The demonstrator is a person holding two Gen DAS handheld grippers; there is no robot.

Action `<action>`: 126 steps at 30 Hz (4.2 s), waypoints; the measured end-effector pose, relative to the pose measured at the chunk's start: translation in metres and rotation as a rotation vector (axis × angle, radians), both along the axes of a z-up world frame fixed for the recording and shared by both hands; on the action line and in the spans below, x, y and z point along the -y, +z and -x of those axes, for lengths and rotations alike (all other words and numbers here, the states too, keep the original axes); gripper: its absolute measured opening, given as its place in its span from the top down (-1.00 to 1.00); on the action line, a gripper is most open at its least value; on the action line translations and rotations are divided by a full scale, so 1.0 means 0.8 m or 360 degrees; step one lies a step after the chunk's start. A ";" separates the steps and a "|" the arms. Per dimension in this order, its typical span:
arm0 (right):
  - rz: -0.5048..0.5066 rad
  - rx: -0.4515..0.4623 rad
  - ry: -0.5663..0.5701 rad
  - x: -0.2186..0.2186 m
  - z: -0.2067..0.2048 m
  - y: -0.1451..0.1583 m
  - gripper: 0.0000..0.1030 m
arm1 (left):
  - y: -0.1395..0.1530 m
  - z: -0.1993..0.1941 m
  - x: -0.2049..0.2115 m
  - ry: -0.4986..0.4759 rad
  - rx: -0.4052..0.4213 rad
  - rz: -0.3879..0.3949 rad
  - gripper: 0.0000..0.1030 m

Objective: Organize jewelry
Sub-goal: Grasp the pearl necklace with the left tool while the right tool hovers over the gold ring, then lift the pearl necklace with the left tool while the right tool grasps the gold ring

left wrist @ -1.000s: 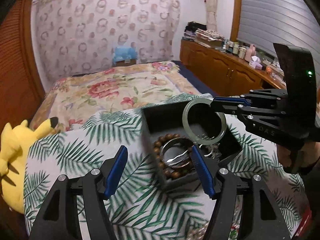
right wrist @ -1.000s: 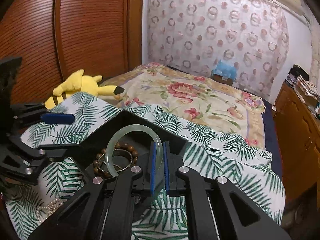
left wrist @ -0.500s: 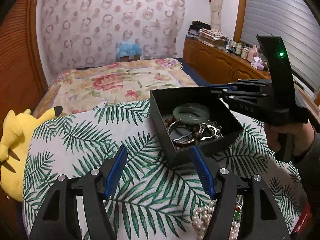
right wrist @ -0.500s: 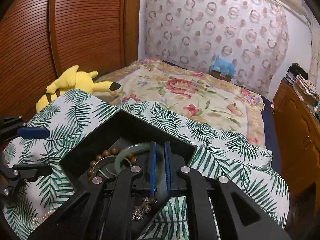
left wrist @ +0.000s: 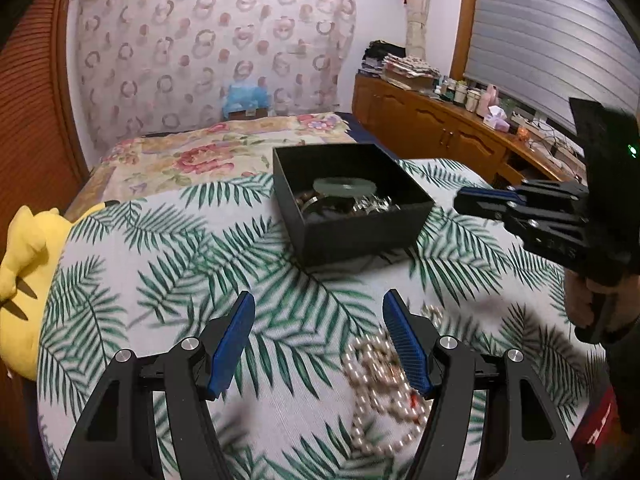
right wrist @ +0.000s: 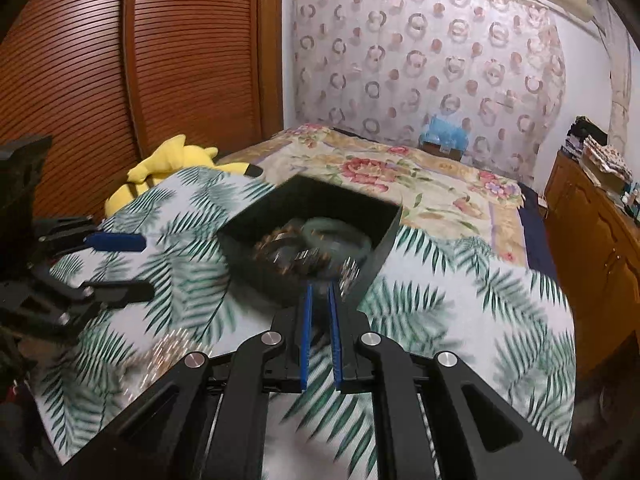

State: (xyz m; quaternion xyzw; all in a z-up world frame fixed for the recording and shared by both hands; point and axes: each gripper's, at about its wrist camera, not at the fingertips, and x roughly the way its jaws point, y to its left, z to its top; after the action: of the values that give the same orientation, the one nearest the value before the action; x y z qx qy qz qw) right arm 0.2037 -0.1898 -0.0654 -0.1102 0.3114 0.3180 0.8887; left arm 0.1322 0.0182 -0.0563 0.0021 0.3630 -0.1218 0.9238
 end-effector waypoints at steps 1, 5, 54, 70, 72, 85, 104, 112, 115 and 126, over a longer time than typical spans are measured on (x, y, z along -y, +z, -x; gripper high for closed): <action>-0.0003 -0.0006 0.0002 0.001 0.008 -0.002 0.78 | -0.001 0.006 0.001 -0.0003 0.0001 0.0001 -0.24; 0.0005 -0.0038 0.0012 0.007 0.045 -0.015 0.78 | -0.003 0.029 0.003 -0.0006 0.0009 -0.0004 -0.24; 0.0174 -0.0184 0.0129 -0.004 0.113 -0.074 0.59 | -0.061 0.047 0.025 -0.0117 -0.0182 -0.0097 0.60; 0.0160 -0.0196 0.0117 0.000 0.112 -0.075 0.58 | -0.045 0.053 0.029 -0.0110 -0.0103 -0.0118 0.87; 0.0160 -0.0194 0.0120 -0.001 0.112 -0.074 0.59 | -0.034 0.057 0.027 -0.0098 -0.0066 -0.0099 0.87; 0.0138 -0.0164 0.0121 0.001 0.108 -0.059 0.59 | 0.063 0.073 0.027 -0.0121 0.0210 -0.0024 0.87; 0.0078 -0.0095 0.0117 0.006 0.089 -0.019 0.59 | 0.165 0.056 0.014 -0.0087 0.0474 0.0002 0.87; 0.0049 -0.0074 0.0134 0.002 0.068 -0.004 0.58 | 0.187 0.035 0.015 -0.0086 0.0528 0.0029 0.87; 0.0025 -0.0079 0.0134 0.004 0.059 0.002 0.58 | 0.197 0.031 0.016 -0.0091 0.0548 0.0046 0.87; -0.0005 -0.0059 0.0150 0.005 0.014 0.027 0.58 | 0.237 -0.014 0.028 -0.0082 0.0609 0.0013 0.87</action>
State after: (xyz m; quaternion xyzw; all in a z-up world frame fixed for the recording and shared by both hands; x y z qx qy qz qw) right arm 0.1924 -0.1940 -0.0437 -0.1174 0.3218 0.3620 0.8670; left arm 0.1435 -0.0045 0.1330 0.0308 0.1801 -0.1443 0.9725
